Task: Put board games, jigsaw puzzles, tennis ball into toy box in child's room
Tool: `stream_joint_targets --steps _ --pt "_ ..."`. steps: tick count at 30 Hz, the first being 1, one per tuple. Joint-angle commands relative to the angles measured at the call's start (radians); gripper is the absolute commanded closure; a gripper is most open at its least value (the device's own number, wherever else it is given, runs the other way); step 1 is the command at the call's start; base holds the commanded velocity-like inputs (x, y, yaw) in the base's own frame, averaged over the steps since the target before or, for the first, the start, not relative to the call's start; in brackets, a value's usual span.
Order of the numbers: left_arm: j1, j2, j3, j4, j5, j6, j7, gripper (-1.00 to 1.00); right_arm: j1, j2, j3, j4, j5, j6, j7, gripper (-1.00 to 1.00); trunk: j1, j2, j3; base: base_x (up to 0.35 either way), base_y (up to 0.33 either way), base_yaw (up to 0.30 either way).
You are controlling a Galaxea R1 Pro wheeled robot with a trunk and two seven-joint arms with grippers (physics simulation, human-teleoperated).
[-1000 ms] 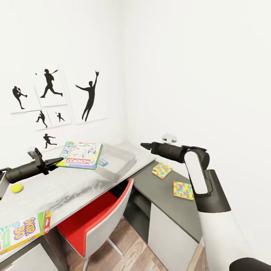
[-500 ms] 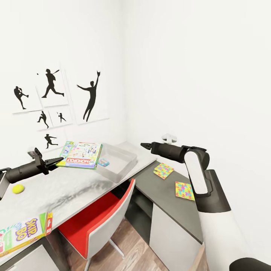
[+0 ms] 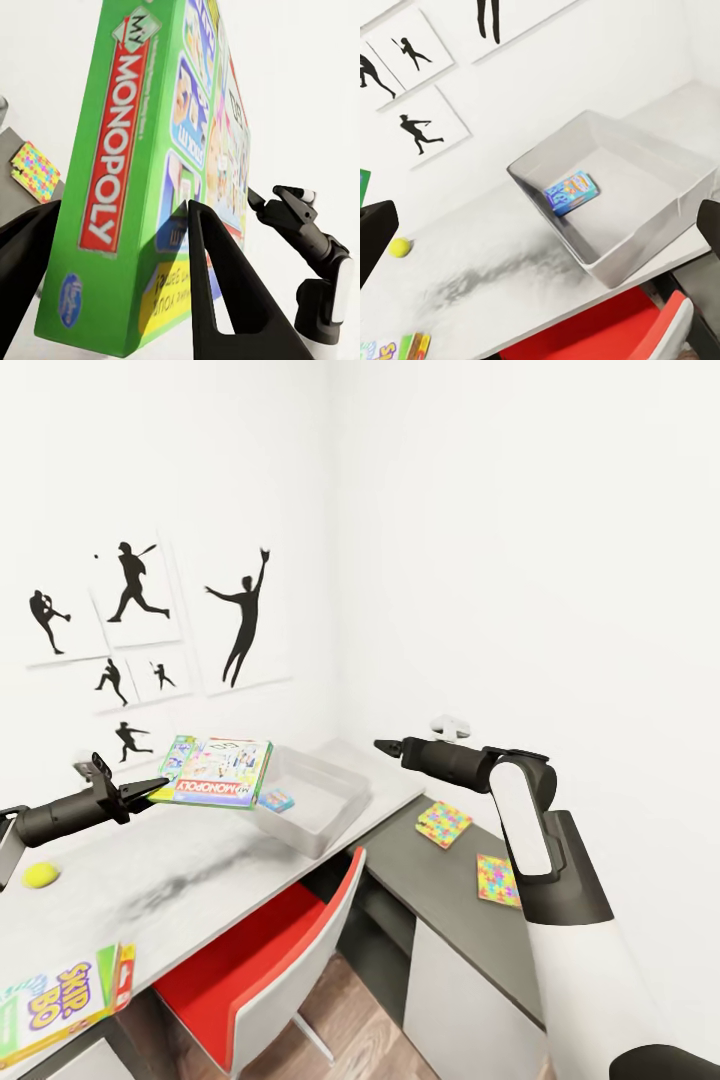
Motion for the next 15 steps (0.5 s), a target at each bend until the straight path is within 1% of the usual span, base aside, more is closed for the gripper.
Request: stream_joint_targets --steps 1,10,15 --pt "-0.001 0.0 0.0 0.0 0.001 0.01 -0.003 1.0 -0.001 0.0 0.0 -0.001 -0.001 0.004 -0.001 -1.0 0.001 -0.002 -0.002 0.047 -0.034 0.161" --pt "-0.001 0.0 0.0 0.0 0.001 0.01 -0.003 1.0 -0.001 -0.001 0.0 -0.001 -0.001 0.004 -0.001 -1.0 0.001 -0.002 0.007 0.011 -0.078 0.219" --pt "-0.001 0.0 0.0 0.0 0.001 0.01 -0.004 1.0 -0.001 -0.002 -0.001 -0.001 -0.001 0.005 -0.001 -1.0 0.001 -0.002 0.012 0.001 -0.134 0.235"
